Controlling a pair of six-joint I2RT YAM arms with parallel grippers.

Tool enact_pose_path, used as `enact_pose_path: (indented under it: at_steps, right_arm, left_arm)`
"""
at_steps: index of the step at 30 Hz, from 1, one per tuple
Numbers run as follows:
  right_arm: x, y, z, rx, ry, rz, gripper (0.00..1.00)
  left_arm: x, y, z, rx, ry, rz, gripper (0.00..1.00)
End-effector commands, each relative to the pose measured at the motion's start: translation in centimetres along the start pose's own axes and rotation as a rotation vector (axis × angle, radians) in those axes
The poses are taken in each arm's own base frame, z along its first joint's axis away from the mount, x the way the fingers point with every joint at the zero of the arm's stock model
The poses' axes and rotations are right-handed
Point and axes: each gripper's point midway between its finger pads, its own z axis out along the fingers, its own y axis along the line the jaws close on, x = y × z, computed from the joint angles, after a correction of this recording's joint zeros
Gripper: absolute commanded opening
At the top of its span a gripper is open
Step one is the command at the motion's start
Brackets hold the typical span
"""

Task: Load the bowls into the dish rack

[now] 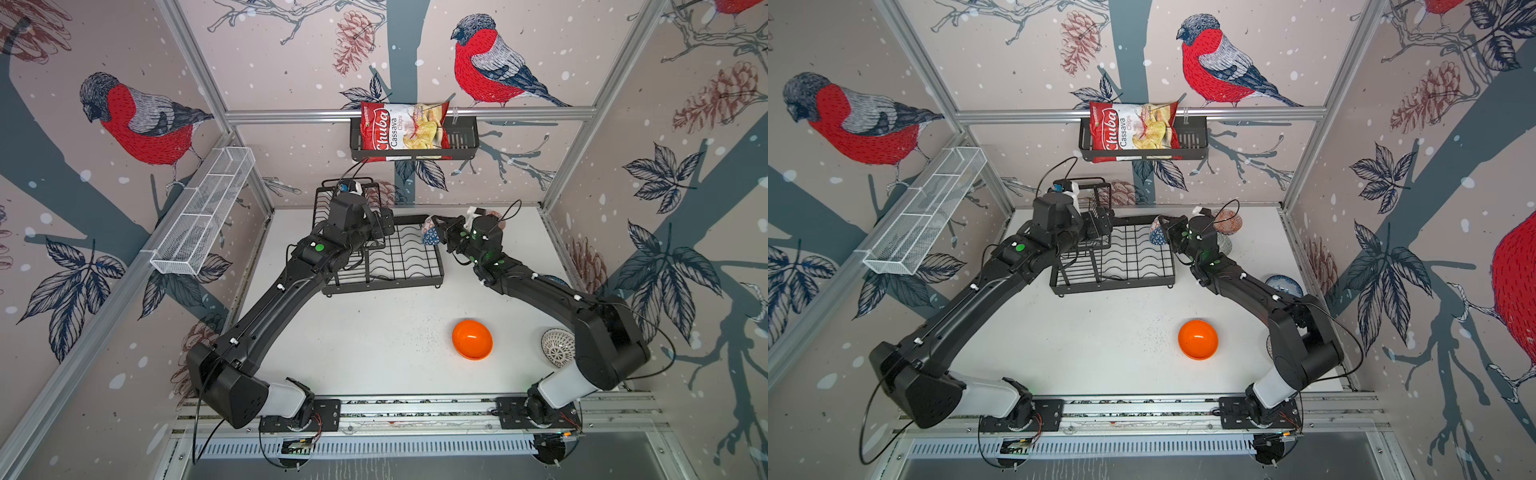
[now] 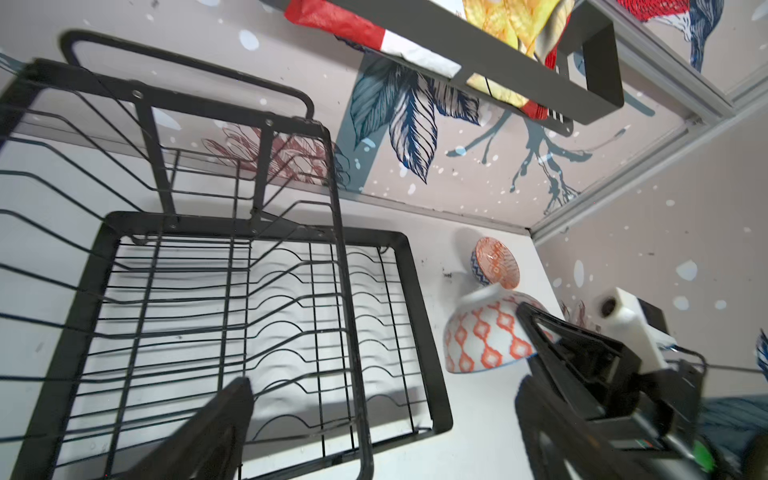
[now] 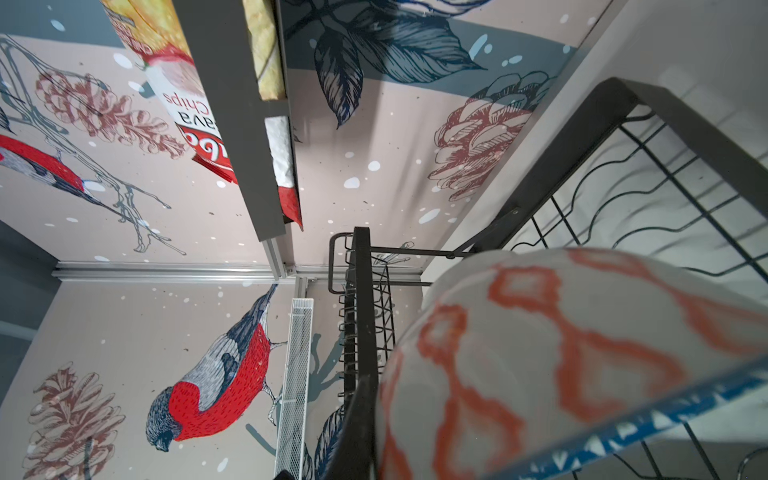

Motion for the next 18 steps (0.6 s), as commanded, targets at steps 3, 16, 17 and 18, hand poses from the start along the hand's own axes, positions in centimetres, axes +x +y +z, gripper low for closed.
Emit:
enact_pose_path:
  at_steps: [3, 16, 17, 18]
  right_arm:
    - [1.2, 3.0, 1.5, -0.187, -0.029, -0.077, 0.0]
    - [4.2, 2.5, 6.6, -0.243, -0.04, -0.11, 0.0]
    - [4.6, 2.3, 7.0, -0.244, -0.035, -0.114, 0.0]
    - [5.0, 2.1, 7.5, -0.244, -0.028, -0.11, 0.0]
  left_arm:
    - [0.0, -1.6, -0.5, 0.107, 0.043, 0.083, 0.98]
    - [-1.4, 0.5, -2.7, 0.111, 0.026, 0.104, 0.98]
    - [-1.1, 0.7, -2.7, 0.109, 0.03, 0.112, 0.98]
    - [-0.9, 0.8, -2.8, 0.106, 0.031, 0.119, 0.98]
